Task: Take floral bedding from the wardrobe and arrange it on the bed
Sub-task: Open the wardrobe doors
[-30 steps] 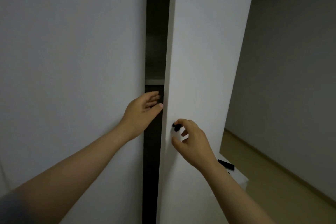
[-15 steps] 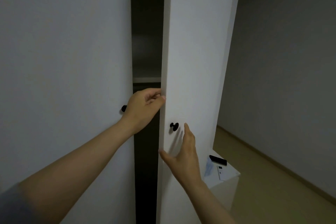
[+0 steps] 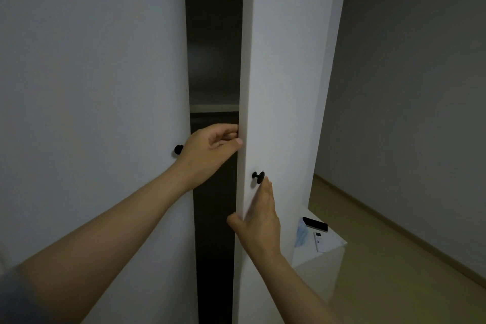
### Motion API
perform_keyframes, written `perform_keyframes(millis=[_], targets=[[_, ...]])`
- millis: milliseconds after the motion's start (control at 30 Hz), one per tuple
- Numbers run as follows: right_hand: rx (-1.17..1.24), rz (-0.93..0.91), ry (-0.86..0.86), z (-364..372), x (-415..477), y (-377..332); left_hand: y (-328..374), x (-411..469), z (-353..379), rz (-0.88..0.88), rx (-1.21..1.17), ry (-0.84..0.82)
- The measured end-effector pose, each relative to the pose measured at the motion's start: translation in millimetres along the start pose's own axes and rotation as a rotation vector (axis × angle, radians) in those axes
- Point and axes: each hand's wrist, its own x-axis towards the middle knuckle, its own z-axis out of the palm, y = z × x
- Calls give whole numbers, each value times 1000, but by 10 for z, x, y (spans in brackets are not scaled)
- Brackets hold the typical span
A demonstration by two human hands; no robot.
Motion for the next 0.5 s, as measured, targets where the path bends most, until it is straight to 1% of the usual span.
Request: perform_keyframes(millis=[133,267,400,500], targets=[[26,-13,-3,-202,-83,118,-96,-130,58,-38,60,10],[101,3,-40,-498,-192,271,-210,-192,131,-108,46,3],[218,53,-60,-848,-318,439,-247,-194,308,-143,59,-31],[240,67,-62,-1101,-384,580,-229,-170,515,-138,37,-64]])
